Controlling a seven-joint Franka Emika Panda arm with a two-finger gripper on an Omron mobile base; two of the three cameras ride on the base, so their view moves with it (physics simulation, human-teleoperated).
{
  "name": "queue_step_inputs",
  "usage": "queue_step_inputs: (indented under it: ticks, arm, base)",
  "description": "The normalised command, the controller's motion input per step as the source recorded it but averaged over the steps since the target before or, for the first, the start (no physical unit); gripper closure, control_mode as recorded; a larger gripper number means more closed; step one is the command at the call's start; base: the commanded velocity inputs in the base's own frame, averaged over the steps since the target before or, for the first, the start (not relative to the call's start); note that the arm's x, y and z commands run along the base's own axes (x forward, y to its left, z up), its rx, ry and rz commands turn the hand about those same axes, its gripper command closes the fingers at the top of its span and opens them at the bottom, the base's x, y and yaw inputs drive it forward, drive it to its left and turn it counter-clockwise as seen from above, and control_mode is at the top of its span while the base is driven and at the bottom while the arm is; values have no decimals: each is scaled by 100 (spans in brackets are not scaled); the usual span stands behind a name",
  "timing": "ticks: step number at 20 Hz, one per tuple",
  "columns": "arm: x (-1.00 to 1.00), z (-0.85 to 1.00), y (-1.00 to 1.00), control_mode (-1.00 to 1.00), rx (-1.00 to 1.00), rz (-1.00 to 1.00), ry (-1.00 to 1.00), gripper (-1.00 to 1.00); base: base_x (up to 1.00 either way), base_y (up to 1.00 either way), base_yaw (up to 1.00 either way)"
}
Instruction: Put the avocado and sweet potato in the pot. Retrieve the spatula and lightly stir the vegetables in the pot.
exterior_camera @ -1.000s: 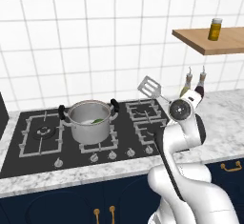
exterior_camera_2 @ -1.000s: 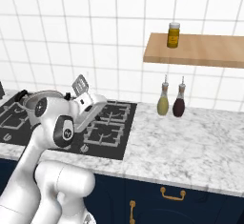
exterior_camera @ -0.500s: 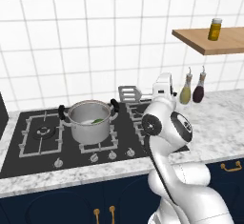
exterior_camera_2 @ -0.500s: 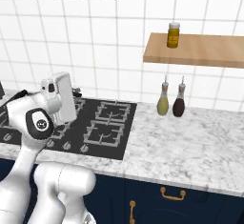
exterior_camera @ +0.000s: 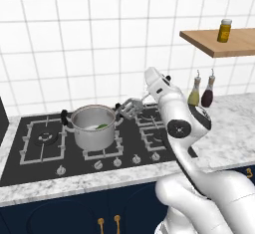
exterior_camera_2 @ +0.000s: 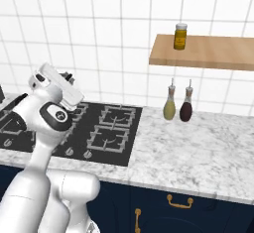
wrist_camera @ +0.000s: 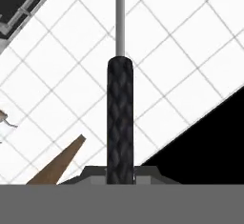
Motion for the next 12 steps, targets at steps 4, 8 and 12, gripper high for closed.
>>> queue_step_inputs:
  ticks: [4,8,12]
  arm:
    - [7,35,77,-100,-66,27,33,100]
    - [52,93,58,-100,-37,5,21,100]
    - [43,67,74,-100,-36,1,10,100]
  base:
    - [0,0,0]
    - [0,0,0]
    - [0,0,0]
